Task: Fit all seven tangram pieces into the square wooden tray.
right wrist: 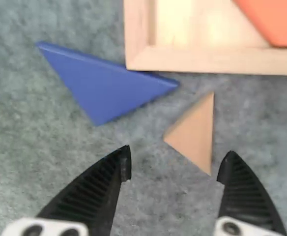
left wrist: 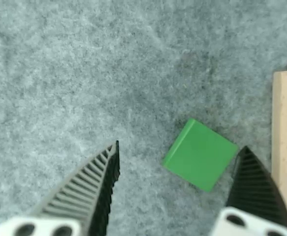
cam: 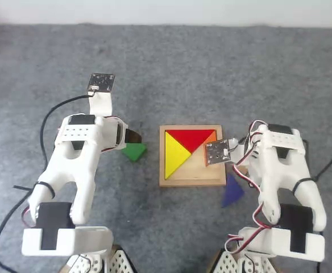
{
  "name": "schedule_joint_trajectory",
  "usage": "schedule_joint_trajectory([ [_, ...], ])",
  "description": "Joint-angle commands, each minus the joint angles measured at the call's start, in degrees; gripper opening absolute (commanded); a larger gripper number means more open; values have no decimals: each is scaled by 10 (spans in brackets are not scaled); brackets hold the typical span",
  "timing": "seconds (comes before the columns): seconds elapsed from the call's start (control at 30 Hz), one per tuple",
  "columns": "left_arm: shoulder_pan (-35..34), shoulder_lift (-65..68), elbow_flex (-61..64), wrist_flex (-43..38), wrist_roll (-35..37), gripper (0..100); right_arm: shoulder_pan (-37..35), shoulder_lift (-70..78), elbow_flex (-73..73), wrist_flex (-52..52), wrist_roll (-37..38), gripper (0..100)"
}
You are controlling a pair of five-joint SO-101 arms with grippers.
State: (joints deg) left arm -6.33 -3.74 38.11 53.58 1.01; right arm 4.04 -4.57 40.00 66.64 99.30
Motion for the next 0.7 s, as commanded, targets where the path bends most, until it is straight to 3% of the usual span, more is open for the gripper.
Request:
schedule_joint_trajectory([
  [0.0,3,-4,-1,-11,-7,353,-29,-2,-8,7,5,288],
  [0.27,3,-4,-1,-10,-7,353,-80,-2,9,-28,-51,278],
  [0.47,3,-4,-1,-9,-7,353,-59,-2,10,-29,-37,213],
  [0.67,3,-3,-1,-11,-7,353,-22,-2,10,-31,-23,272],
])
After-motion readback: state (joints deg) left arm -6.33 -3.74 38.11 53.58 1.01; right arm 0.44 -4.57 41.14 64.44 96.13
